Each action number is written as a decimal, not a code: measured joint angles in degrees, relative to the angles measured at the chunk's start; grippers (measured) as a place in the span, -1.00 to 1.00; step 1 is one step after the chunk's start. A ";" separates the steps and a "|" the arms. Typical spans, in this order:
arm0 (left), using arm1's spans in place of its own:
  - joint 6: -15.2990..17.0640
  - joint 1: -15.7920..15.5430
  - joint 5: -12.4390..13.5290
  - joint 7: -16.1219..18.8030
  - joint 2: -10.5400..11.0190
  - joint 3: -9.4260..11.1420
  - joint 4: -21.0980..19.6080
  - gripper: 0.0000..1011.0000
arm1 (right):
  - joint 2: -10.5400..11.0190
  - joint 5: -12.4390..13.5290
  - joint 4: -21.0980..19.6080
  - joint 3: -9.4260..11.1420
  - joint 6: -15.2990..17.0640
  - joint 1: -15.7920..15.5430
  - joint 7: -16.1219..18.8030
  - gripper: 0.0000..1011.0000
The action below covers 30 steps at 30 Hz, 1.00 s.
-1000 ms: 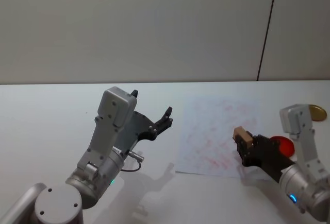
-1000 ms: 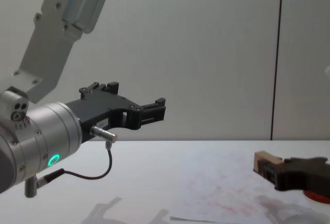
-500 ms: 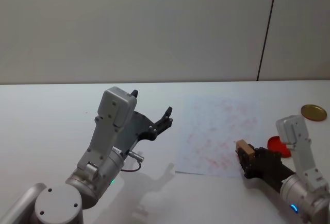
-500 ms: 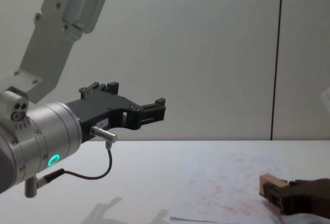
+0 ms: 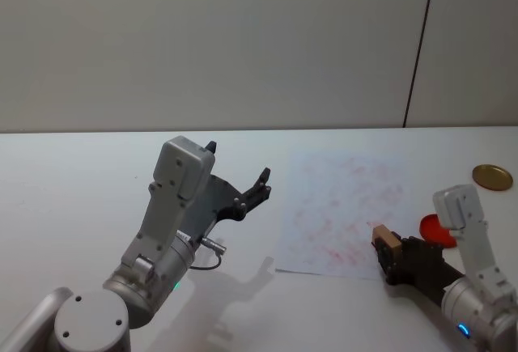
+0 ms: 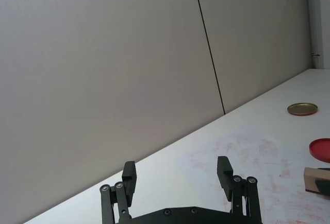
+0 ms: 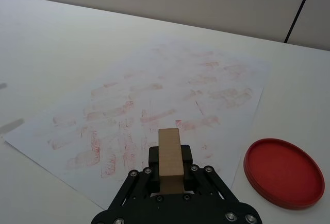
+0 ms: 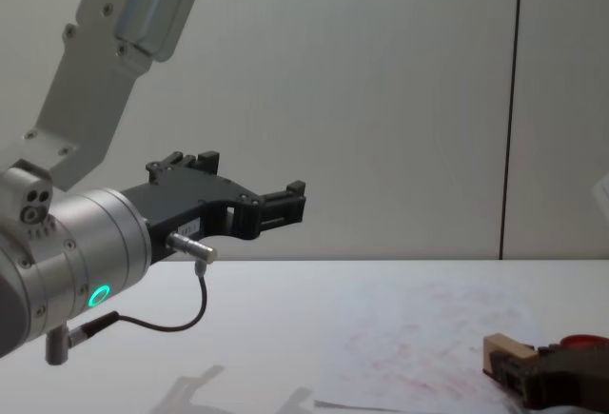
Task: Use the one hand to pick up the stamp and affix it onto the A4 paper.
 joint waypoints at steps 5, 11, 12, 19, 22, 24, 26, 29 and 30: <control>0.00 0.00 0.00 0.00 0.00 0.00 0.00 0.96 | 0.05 0.28 -0.04 0.14 0.20 0.01 0.03 -0.56; 0.00 0.00 0.00 0.00 0.00 0.00 0.00 0.96 | 0.19 1.27 -0.78 0.49 0.17 -0.05 -0.11 -0.56; 0.00 0.00 0.00 0.00 0.00 0.00 0.00 0.96 | 0.21 1.41 -0.91 0.55 0.07 -0.06 -0.14 -0.56; 0.00 0.00 0.00 0.00 0.00 0.00 0.00 0.96 | 0.64 2.97 -2.57 1.50 -2.06 -0.03 -0.80 -0.56; 0.00 0.00 0.00 0.00 0.00 0.00 0.00 0.96 | 0.91 3.32 -2.98 1.93 -2.76 0.08 -1.14 -0.56; 0.00 0.00 0.00 0.00 0.00 0.00 0.00 0.96 | 1.20 3.54 -3.20 2.34 -3.27 0.20 -1.46 -0.56; 0.00 0.00 0.00 0.00 0.00 0.00 0.00 0.96 | 1.53 3.63 -3.35 2.79 -3.69 0.33 -1.75 -0.56; 0.00 0.00 0.00 0.00 0.00 0.00 0.00 0.96 | 2.04 3.66 -3.37 3.41 -3.99 0.51 -2.04 -0.56; 0.00 0.00 0.00 0.00 0.00 0.00 0.00 0.96 | 2.18 3.67 -3.38 3.59 -4.01 0.56 -2.07 -0.56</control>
